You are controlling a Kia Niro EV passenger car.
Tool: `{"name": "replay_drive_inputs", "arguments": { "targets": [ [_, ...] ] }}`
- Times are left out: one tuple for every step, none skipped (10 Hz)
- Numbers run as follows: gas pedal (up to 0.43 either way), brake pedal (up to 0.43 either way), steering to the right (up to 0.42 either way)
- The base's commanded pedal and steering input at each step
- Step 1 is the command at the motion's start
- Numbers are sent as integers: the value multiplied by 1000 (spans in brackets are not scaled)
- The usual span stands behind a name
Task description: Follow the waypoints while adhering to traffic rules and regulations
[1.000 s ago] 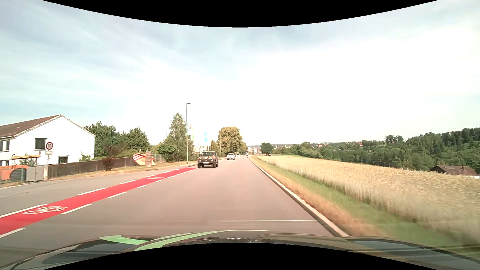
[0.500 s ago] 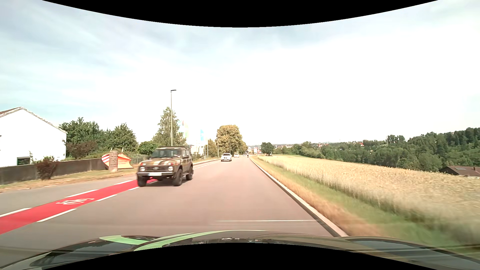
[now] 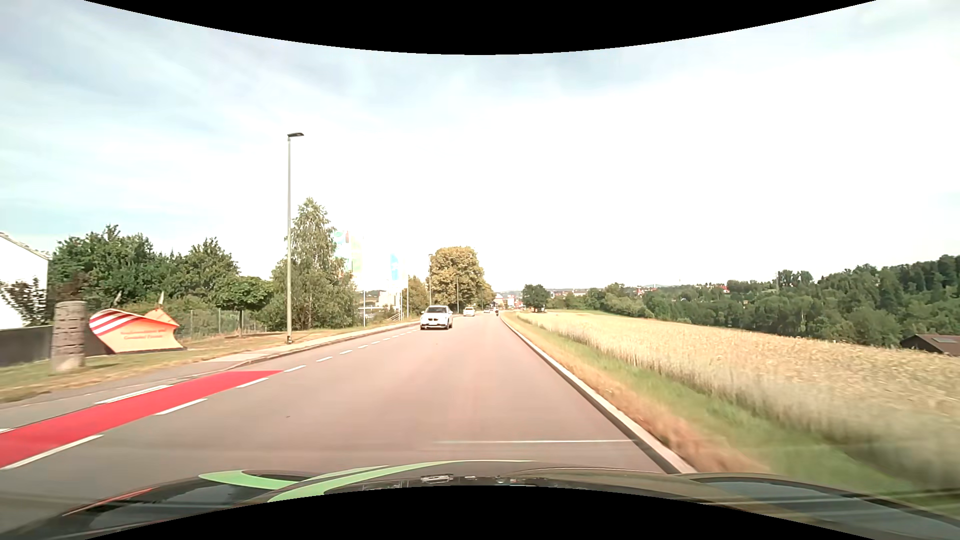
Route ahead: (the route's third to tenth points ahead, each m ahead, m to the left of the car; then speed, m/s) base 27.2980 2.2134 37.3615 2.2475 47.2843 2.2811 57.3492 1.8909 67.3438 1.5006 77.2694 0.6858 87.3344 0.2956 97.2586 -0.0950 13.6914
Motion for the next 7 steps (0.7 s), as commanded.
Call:
{"name": "replay_drive_inputs", "arguments": {
  "targets": [
    [87, 0, 1],
    [87, 0, 3],
    [67, 0, 6],
    [47, 0, 5],
    [47, 0, 5],
    [39, 0, 5],
    [28, 0, 4]
  ]
}}
